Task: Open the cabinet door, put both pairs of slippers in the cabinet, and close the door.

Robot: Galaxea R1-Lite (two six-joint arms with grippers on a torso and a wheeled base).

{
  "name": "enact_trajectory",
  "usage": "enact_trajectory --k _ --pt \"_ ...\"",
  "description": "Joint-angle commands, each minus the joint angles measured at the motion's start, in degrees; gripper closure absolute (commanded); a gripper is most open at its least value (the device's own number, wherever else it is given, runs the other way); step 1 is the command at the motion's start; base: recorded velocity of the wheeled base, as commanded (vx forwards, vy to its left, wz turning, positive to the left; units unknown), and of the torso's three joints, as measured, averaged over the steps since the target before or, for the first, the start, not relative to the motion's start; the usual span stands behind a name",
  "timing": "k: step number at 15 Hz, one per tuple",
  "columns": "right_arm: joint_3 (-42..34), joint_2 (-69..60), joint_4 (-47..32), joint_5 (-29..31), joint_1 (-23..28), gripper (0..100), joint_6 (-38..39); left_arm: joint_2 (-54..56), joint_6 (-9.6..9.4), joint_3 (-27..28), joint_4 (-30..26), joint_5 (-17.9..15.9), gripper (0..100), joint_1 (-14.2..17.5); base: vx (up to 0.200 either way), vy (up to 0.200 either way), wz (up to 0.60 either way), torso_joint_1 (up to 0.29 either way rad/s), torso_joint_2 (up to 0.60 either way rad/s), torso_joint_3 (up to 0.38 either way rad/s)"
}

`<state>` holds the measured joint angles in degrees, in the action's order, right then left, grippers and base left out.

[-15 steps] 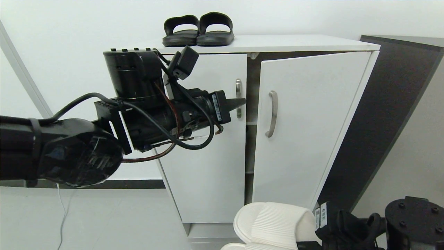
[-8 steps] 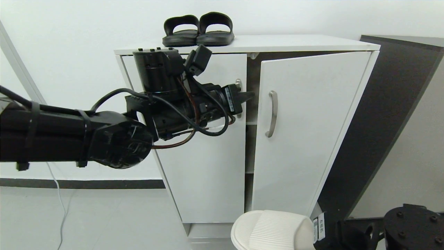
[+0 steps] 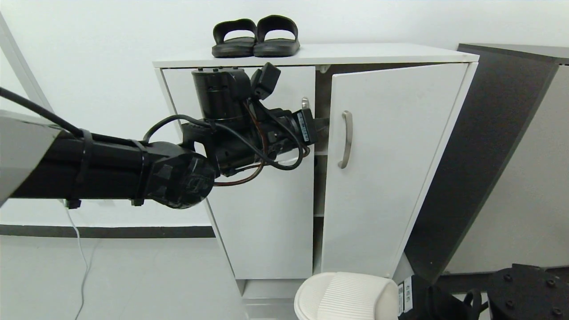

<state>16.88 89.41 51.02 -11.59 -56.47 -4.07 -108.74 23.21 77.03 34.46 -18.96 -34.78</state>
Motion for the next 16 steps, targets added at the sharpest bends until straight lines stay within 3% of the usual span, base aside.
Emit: enact_trajectory --k 1,4,6,11,16 --pt "-0.01 0.24 0.05 -0.01 -0.57 100 0.03 1.51 0.17 -2.06 0.17 0.15 100 -3.10 -0.200 0.000 0.00 -0.002 0.00 0.012" --pt "-0.27 0.33 0.05 0.08 -1.37 100 0.03 4.68 -0.01 -5.49 1.66 0.15 100 -8.37 -0.200 0.000 0.00 0.002 0.00 0.002" --pt "-0.27 0.24 0.13 0.08 -1.37 100 0.03 4.68 0.08 -5.75 3.24 0.15 100 -8.46 -0.100 0.000 0.00 -0.004 0.00 0.001" --pt "-0.27 -0.11 0.22 0.08 -1.28 100 0.38 7.23 -0.10 -9.53 3.42 0.32 100 -4.24 0.000 0.000 0.00 0.000 0.00 0.000" --pt "-0.10 0.15 0.22 0.26 -0.93 100 0.47 17.25 -0.18 -15.77 3.07 3.93 100 0.85 0.000 0.000 0.00 0.000 0.00 0.000"
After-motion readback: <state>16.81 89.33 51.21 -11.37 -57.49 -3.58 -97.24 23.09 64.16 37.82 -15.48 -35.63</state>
